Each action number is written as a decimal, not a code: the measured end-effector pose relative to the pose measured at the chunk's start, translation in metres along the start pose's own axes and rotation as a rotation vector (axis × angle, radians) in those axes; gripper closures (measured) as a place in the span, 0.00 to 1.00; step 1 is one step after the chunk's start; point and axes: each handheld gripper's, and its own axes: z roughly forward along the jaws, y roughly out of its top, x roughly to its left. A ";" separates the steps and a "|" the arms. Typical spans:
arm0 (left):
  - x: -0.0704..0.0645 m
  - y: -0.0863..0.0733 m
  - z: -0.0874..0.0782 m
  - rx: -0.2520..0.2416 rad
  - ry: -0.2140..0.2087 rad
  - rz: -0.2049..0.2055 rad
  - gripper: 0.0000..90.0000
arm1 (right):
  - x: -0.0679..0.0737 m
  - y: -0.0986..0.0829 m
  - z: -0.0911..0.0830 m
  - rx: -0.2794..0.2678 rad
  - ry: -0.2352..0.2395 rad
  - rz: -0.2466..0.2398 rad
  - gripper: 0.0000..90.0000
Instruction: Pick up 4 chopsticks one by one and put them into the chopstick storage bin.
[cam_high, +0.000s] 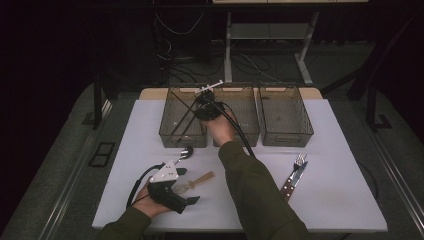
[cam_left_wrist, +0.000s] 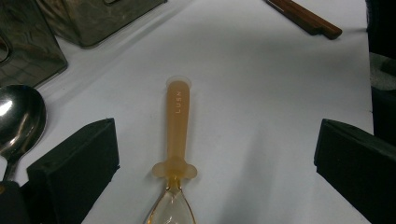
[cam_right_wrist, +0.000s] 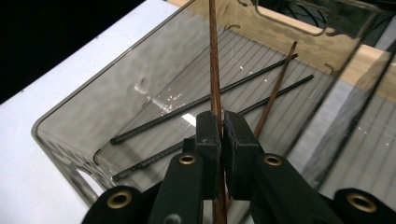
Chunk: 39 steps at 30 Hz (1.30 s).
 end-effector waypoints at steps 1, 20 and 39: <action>0.000 0.000 0.000 -0.001 -0.001 0.001 0.00 | 0.001 0.001 0.003 0.005 0.001 -0.001 0.95; 0.000 0.000 0.001 -0.001 -0.004 -0.001 0.00 | 0.010 0.003 0.015 -0.002 0.009 -0.015 0.76; 0.001 -0.001 0.000 -0.003 0.009 -0.017 0.00 | -0.017 -0.032 -0.045 -0.110 0.122 -0.082 0.29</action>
